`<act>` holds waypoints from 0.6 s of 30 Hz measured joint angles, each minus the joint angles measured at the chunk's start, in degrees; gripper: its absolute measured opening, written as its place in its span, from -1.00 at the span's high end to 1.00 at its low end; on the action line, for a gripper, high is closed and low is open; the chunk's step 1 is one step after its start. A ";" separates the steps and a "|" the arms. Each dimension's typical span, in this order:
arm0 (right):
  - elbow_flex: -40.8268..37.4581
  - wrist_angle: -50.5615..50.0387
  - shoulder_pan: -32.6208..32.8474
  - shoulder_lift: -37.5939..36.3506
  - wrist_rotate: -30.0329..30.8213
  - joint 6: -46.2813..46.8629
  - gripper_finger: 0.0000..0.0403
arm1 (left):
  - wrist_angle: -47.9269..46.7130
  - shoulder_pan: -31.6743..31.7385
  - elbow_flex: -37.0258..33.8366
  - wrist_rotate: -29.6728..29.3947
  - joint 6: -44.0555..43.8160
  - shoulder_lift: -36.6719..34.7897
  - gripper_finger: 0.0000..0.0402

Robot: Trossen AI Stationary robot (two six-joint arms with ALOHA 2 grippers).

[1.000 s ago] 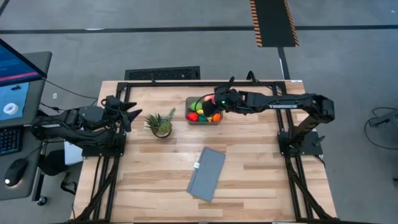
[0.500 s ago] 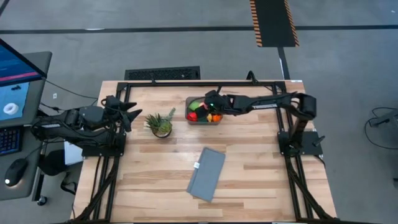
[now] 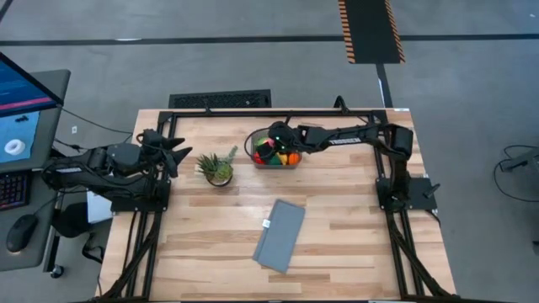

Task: Pick and placing Produce into tupperware
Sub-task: Put the peach into the black bin

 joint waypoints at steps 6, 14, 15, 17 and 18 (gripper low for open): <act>0.02 -0.08 -0.78 0.00 -0.13 -0.41 -0.37 | -0.02 -0.01 0.00 -0.02 -0.13 0.01 -0.13; 0.02 -0.50 -1.02 -0.02 -0.28 -0.40 -0.37 | -0.02 0.00 0.00 -0.04 -0.20 0.02 -0.13; 0.02 -0.87 -1.18 -0.02 -0.26 -0.29 -0.37 | -0.02 -0.02 0.00 -0.04 -0.20 0.00 -0.13; 0.02 -1.70 -1.60 -0.02 0.18 0.65 -0.37 | -0.02 0.00 0.00 -0.07 -0.21 0.00 -0.13; 0.00 -2.09 -1.81 -0.02 0.62 1.23 -0.37 | -0.02 0.00 0.01 -0.07 -0.21 0.00 -0.13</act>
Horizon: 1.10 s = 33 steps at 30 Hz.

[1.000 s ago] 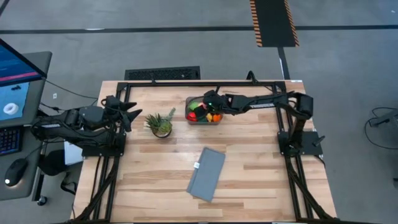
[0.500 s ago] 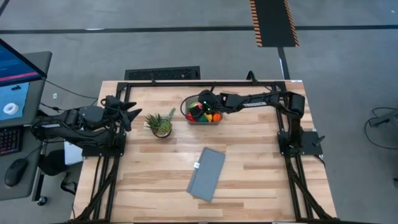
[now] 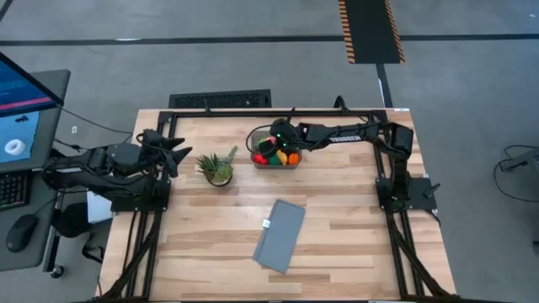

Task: Pick and placing Produce into tupperware
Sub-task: Put the peach into the black bin

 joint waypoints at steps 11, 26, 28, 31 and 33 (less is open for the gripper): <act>-0.05 -0.89 0.10 -0.02 2.11 1.83 -0.37 | 0.00 0.00 -0.01 0.00 0.00 0.00 -0.13; -0.05 0.49 0.85 -0.07 0.45 -1.49 -0.37 | -0.52 0.00 -0.01 -0.02 0.03 0.00 -0.13; -0.05 0.47 0.83 -0.07 0.44 -1.50 -0.37 | -0.52 -0.01 -0.01 -0.02 0.04 0.00 -0.13; -0.05 0.48 0.80 -0.07 0.25 -1.52 -0.37 | -0.52 -0.02 -0.01 -0.02 0.04 0.00 -0.13; -0.05 0.45 0.81 -0.07 -0.26 -1.61 -0.37 | -0.50 0.00 0.01 -0.02 0.02 0.00 -0.13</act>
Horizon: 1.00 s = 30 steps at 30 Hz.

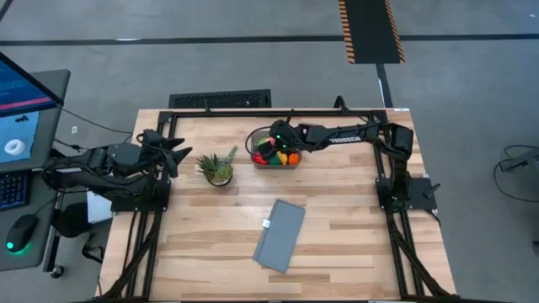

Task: Pick and placing Produce into tupperware
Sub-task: Put the peach into the black bin

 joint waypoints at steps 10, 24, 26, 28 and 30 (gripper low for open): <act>0.00 0.02 0.04 0.00 -0.94 -1.11 -0.37 | 0.02 0.00 -0.02 0.00 0.04 0.00 -0.13; -0.02 0.61 0.44 1.86 -3.47 -0.70 -0.37 | -0.57 -0.02 -0.02 0.00 0.13 0.02 -0.13; -0.02 0.61 0.44 1.86 -3.45 -0.78 -0.37 | -0.72 0.00 -0.02 -0.02 0.11 0.02 -0.13; -0.02 0.71 0.29 1.86 -3.42 -0.96 -0.37 | -0.92 -0.01 -0.02 0.00 0.11 0.02 -0.13; -0.02 0.92 0.21 1.88 -3.63 -1.03 -0.38 | -0.90 0.00 -0.02 -0.09 0.11 0.02 -0.13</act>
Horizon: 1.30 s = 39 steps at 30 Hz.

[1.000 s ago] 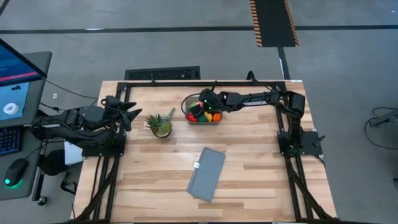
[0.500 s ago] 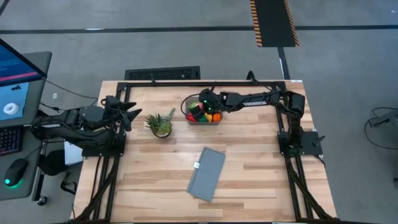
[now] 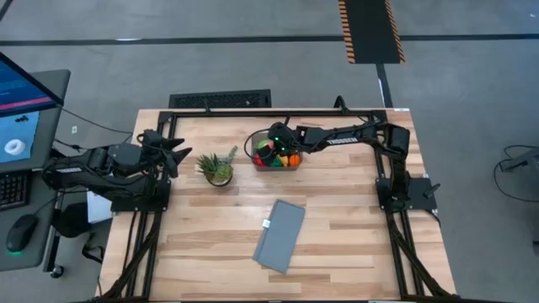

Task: Pick and placing Produce into tupperware
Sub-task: Put the peach into the black bin, then return to Home Position

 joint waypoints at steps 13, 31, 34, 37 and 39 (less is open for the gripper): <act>0.00 2.07 -0.33 0.04 -1.56 -0.51 -0.57 | -0.01 0.00 0.00 -0.20 -0.02 0.00 -0.13; 4.51 -3.55 0.32 0.07 1.65 -3.88 -0.57 | -0.01 -0.02 0.00 -0.18 -0.04 0.00 -0.13; 7.09 -6.81 0.63 0.07 3.09 -5.98 -0.57 | -0.01 -0.02 0.00 -0.17 -0.04 0.00 -0.13; 8.87 -10.84 0.53 0.07 3.20 -6.58 -0.57 | -0.01 -0.02 0.02 -0.17 -0.04 0.00 -0.13; 9.34 -12.63 0.46 0.07 3.24 -6.97 -0.57 | -0.01 0.00 0.00 -0.17 -0.04 0.00 -0.13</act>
